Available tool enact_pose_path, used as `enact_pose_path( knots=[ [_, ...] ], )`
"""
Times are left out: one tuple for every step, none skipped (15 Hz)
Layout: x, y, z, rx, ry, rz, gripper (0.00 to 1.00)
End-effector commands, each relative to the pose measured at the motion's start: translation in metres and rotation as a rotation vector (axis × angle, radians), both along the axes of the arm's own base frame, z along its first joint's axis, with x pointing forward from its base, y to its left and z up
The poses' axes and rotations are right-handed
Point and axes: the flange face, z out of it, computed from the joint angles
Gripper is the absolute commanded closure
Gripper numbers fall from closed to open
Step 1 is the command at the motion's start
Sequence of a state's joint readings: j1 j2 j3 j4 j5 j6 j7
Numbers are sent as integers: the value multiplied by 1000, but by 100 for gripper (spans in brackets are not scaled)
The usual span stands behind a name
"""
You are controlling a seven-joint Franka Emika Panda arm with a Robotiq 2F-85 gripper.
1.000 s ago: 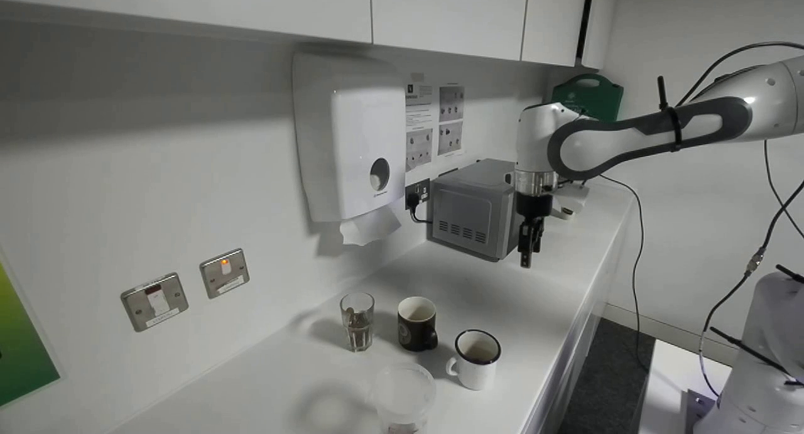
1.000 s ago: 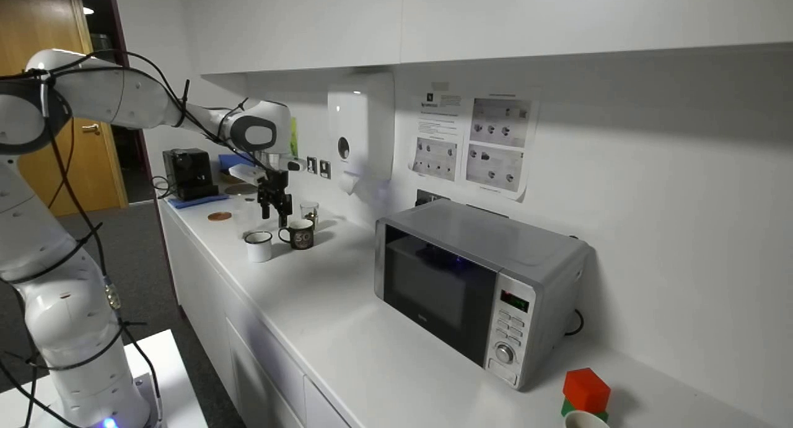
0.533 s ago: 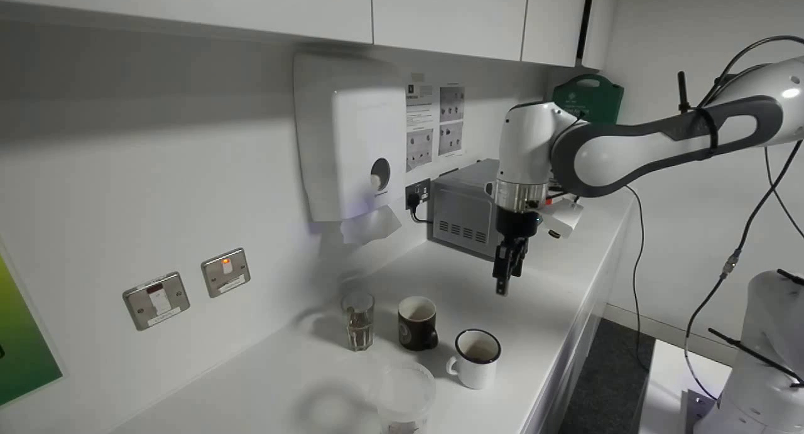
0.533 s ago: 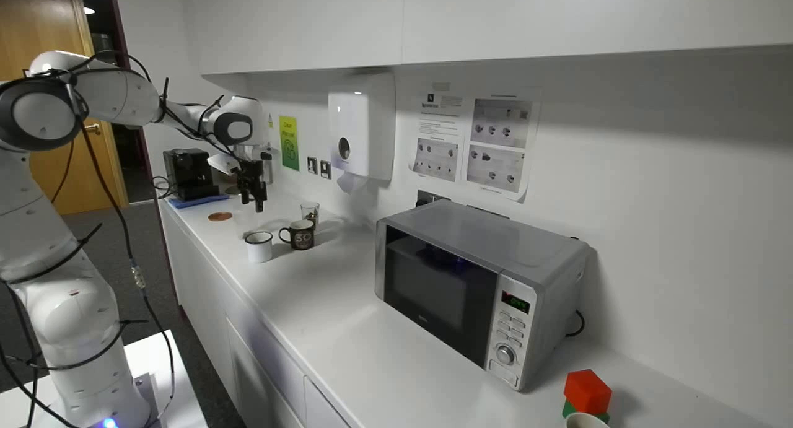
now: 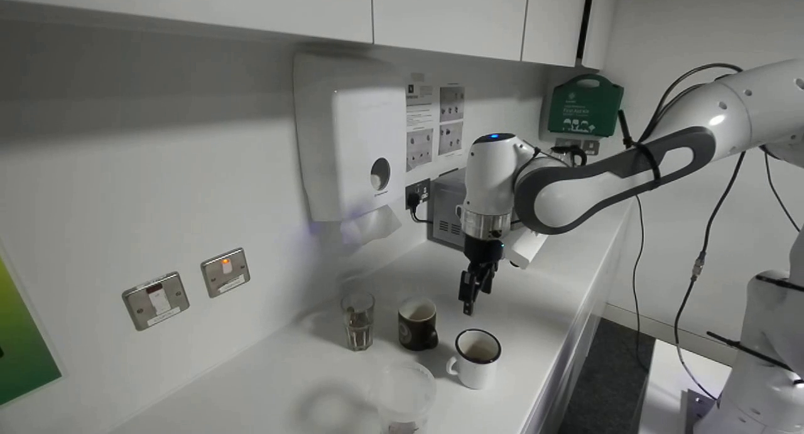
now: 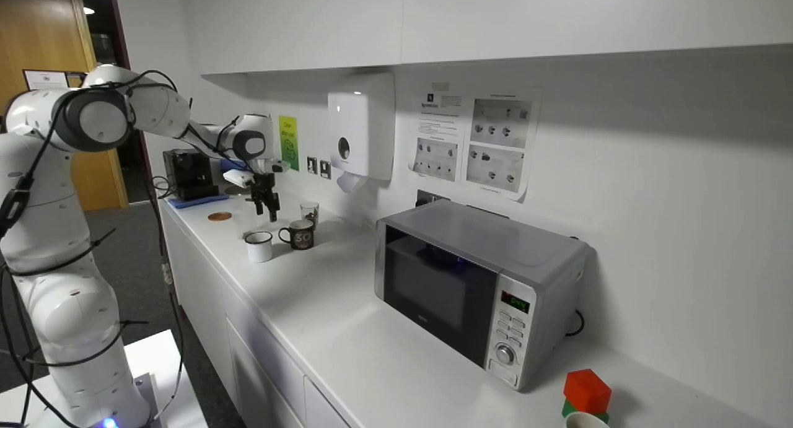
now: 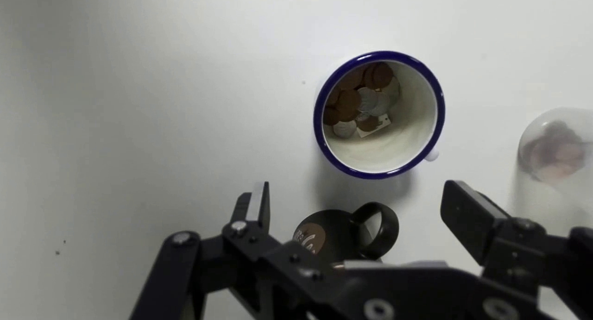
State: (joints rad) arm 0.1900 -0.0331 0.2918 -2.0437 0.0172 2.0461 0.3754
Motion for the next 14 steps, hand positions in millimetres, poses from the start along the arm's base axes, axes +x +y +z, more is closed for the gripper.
enact_pose_path(
  knots=[
    [20, 9, -16, 7, 28, -45, 0],
    [21, 14, -16, 9, 37, -47, 0],
    [23, 19, -16, 12, 44, -55, 0],
    [25, 25, -13, 16, 44, -68, 0],
    [26, 31, -9, 25, 45, -83, 0],
    [26, 40, -4, 34, 45, -101, 0],
    [26, 47, 1, 41, 48, -119, 0],
    [25, 55, 5, 44, 43, -135, 0],
    [24, 64, 9, 46, 40, -148, 0],
    [21, 73, 13, 44, 35, -157, 0],
    [18, 83, 17, 42, 39, -160, 0],
    [15, 91, 18, 35, 39, -163, 0],
    [11, 100, 20, 30, 44, -158, 0],
    [8, 107, 19, 22, 50, -156, 0]
  ],
)
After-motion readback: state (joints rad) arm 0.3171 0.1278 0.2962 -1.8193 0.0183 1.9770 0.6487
